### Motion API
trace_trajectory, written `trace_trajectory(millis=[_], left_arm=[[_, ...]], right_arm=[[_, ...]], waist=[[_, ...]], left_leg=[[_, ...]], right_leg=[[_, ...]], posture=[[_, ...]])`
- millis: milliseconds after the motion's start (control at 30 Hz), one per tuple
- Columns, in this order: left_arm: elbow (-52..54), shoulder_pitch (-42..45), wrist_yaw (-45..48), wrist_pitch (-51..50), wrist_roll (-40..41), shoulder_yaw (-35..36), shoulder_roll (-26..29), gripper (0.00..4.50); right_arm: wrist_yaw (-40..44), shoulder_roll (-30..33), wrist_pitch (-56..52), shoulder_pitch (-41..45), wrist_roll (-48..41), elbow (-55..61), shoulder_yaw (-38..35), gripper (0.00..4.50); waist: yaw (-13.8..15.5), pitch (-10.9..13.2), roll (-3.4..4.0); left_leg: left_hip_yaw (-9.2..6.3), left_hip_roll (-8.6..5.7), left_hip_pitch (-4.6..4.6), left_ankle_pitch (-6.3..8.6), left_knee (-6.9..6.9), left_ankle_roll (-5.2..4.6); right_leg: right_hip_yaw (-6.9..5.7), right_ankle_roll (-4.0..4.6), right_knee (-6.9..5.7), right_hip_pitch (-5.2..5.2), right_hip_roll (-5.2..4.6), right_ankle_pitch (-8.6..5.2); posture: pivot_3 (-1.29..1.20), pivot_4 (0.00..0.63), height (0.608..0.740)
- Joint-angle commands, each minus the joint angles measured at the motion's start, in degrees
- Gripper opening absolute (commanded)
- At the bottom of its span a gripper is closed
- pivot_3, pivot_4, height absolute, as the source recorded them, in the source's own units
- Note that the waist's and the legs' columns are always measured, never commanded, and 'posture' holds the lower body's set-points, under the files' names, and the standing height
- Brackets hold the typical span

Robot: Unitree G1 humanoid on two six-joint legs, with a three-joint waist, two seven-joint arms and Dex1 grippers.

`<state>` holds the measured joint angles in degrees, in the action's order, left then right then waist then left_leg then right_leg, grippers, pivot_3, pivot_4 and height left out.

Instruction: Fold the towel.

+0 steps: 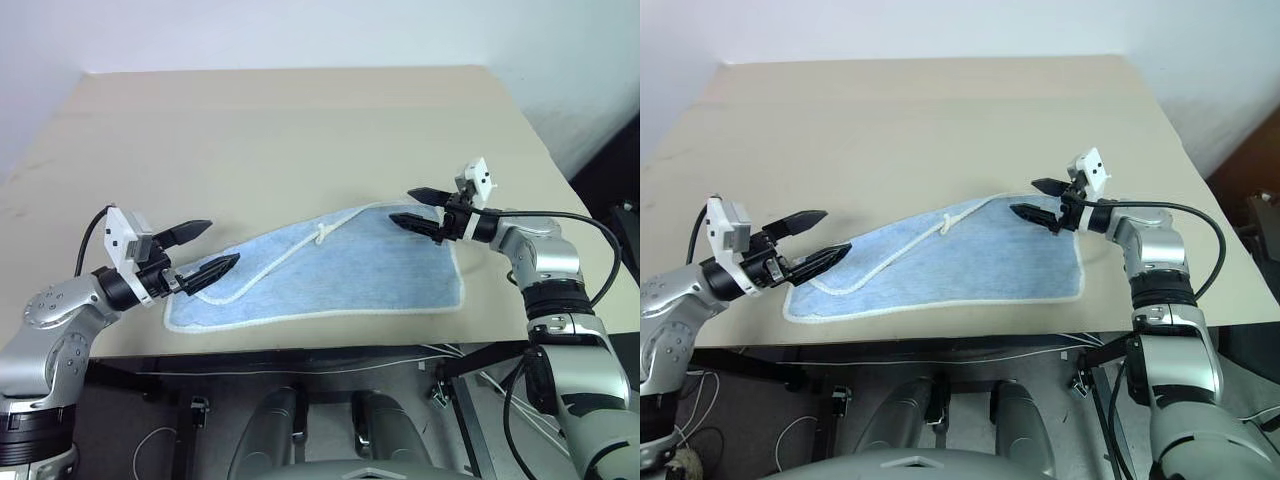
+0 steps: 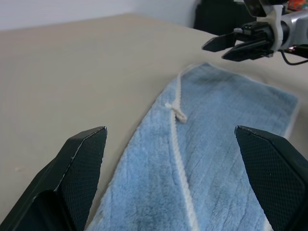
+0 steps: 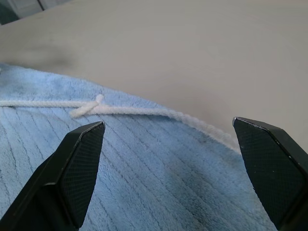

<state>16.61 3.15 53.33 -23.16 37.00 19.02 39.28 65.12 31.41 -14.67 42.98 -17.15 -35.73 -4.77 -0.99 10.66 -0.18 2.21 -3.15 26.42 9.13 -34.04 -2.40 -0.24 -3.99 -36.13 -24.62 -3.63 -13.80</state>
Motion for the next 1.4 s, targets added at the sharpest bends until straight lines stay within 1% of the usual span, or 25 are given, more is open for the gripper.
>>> trace_trajectory(millis=[33,133,267,467,600,733,867,933,1100,1167,1233,1400], left_arm=[[2.0,0.0,-1.5,0.0,1.5,2.3,0.1,4.47],[3.0,0.8,-2.4,-0.3,1.2,0.8,0.0,4.47],[3.9,3.0,-3.9,-1.4,1.9,-0.6,-0.5,4.47],[2.3,5.1,-4.1,-1.1,1.2,-2.2,-1.4,4.47],[2.4,6.7,-6.2,-0.8,0.0,-5.2,-3.8,4.47],[2.7,7.4,-6.4,-1.5,0.7,-4.9,-3.8,4.47],[1.2,7.0,-6.2,-0.1,-0.5,-4.3,-3.5,4.47],[1.7,6.1,-5.9,-0.1,0.3,-3.9,-3.6,4.47],[-0.9,5.1,-4.8,2.6,-0.7,-4.0,-4.3,4.47],[-1.3,5.0,-4.5,3.2,-0.7,-4.3,-4.5,4.47],[-1.7,4.9,-4.4,3.5,-0.6,-4.2,-4.7,4.47],[-2.5,4.8,-4.9,3.4,0.5,-3.2,-5.3,4.47]], right_arm=[[-0.6,0.7,1.3,1.6,-0.2,0.8,-1.0,4.50],[-1.2,0.0,0.6,1.6,-0.5,1.4,-0.9,4.50],[-2.4,0.3,-1.8,3.7,-0.3,-0.2,-0.7,4.50],[-4.6,0.7,-6.4,7.2,0.5,-1.1,-0.3,4.50],[-5.4,1.9,-5.7,10.5,2.5,-7.0,-0.1,4.50],[-6.5,2.3,-7.7,15.2,3.3,-13.3,-0.4,4.50],[-6.8,2.9,-5.1,18.5,6.9,-20.7,1.3,4.50],[-7.3,2.8,-3.5,19.7,8.1,-23.8,1.4,4.50],[-8.0,2.9,0.0,20.9,12.3,-30.1,3.3,4.50],[-9.6,2.9,2.0,20.9,14.9,-31.9,4.9,4.50],[-9.3,2.8,2.7,21.1,16.3,-32.9,5.8,4.50],[-9.5,2.9,1.7,21.7,17.2,-35.4,5.1,4.50]], waist=[[0.0,0.0,0.00],[0.0,0.0,0.00],[0.1,0.0,0.00],[0.0,0.0,0.00],[0.2,0.0,0.00],[0.0,0.0,0.00],[-0.1,0.0,0.00],[-0.1,0.0,0.00],[-0.1,0.0,0.00],[-0.1,0.0,0.00],[-0.1,0.0,0.00],[-0.2,0.0,0.00]], left_leg=[[0.00,0.00,-0.01,0.00,0.03,0.00],[0.00,0.01,-0.01,0.00,0.10,0.00],[0.00,0.01,0.01,0.00,0.07,0.00],[0.01,0.01,0.02,0.00,0.06,0.00],[0.03,0.01,0.02,0.00,0.05,0.00],[0.06,0.01,0.02,0.00,0.02,0.00],[0.06,0.01,0.01,0.00,0.03,0.00],[0.06,0.01,0.01,0.00,0.03,0.00],[0.09,0.01,0.02,0.00,0.02,0.00],[0.09,0.01,0.02,-0.01,0.02,0.00],[0.09,0.01,0.02,-0.01,0.01,0.00],[0.10,0.01,0.01,-0.01,0.01,0.01]], right_leg=[[0.00,0.00,-0.01,-0.01,0.00,0.00],[-0.01,0.05,-0.02,-0.05,0.00,0.01],[-0.01,0.06,-0.01,-0.04,0.00,0.03],[-0.01,0.06,0.01,-0.05,0.00,0.03],[-0.01,0.06,0.05,-0.03,0.00,0.03],[-0.01,0.05,0.04,-0.02,0.00,0.03],[0.00,0.06,0.03,-0.04,0.00,0.03],[-0.01,0.06,0.04,-0.03,0.00,0.03],[0.01,0.05,0.06,-0.03,0.00,0.03],[0.00,0.05,0.05,-0.03,0.00,0.03],[0.00,0.05,0.05,-0.02,0.00,0.03],[0.00,0.05,0.01,-0.04,0.00,0.04]], posture=[[0.00,0.150,0.735],[0.00,0.150,0.735],[0.00,0.150,0.735],[0.00,0.150,0.735],[0.00,0.150,0.735],[0.00,0.150,0.735],[0.00,0.150,0.735],[0.00,0.150,0.735],[0.00,0.150,0.735],[0.00,0.150,0.735],[0.00,0.150,0.735],[0.00,0.150,0.735]])
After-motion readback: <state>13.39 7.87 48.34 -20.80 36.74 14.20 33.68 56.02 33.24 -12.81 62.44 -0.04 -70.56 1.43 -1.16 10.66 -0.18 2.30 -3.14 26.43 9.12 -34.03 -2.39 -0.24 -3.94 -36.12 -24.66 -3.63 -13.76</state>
